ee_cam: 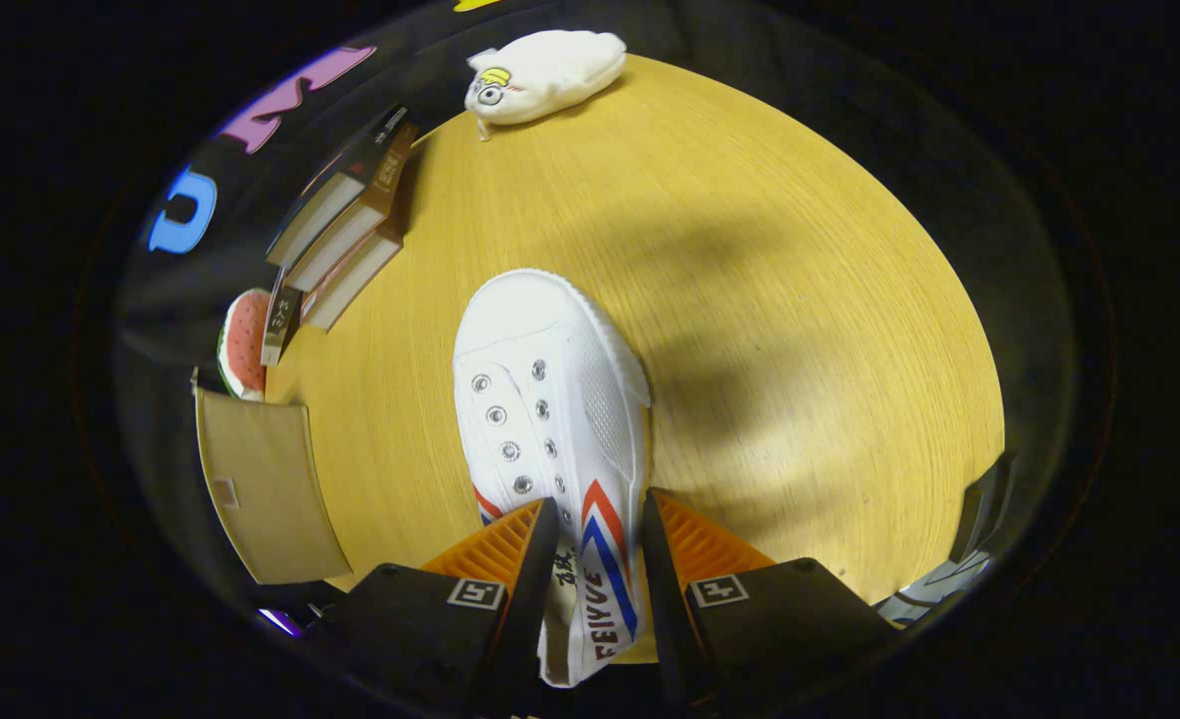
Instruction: Open the storage box then place both shoes into the box .Put the left shoe in first, then the right shoe, with the right side of both shoes facing outward in a uniform manner.
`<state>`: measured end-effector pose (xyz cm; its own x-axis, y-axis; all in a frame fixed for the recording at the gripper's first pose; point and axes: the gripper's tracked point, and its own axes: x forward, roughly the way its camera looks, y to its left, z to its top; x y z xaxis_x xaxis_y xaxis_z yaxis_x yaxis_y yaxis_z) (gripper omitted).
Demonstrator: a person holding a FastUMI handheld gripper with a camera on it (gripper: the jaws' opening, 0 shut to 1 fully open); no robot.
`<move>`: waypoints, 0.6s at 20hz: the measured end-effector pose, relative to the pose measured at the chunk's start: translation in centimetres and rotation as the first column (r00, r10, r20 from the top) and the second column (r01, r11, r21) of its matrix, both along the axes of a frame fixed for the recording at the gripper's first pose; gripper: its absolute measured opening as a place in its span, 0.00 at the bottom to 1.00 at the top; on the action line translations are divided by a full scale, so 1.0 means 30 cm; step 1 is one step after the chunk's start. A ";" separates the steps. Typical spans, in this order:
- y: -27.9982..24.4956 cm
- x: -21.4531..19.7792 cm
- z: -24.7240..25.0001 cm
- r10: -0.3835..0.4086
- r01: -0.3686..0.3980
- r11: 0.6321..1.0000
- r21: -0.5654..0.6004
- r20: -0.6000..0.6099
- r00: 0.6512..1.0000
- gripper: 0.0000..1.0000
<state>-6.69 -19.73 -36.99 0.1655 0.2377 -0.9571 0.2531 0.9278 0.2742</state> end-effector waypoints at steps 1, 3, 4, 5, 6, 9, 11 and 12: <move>-0.006 0.004 0.009 -0.007 0.007 1.000 0.007 0.007 1.000 0.51; -0.011 -0.003 0.008 -0.026 0.026 0.999 0.035 0.004 1.000 0.47; -0.015 0.006 0.003 -0.059 0.059 0.997 0.050 0.000 0.998 0.39; -0.014 0.002 0.010 -0.082 0.083 0.994 0.073 -0.008 0.997 0.33; -0.001 -0.007 0.011 -0.093 0.094 0.990 0.101 -0.021 0.995 0.20; 0.023 -0.023 0.039 -0.156 0.159 0.976 0.150 -0.035 0.987 0.12; 0.050 -0.029 0.067 -0.161 0.166 0.972 0.166 -0.042 0.986 0.12; 0.071 -0.025 0.086 -0.147 0.150 0.974 0.170 -0.031 0.989 0.11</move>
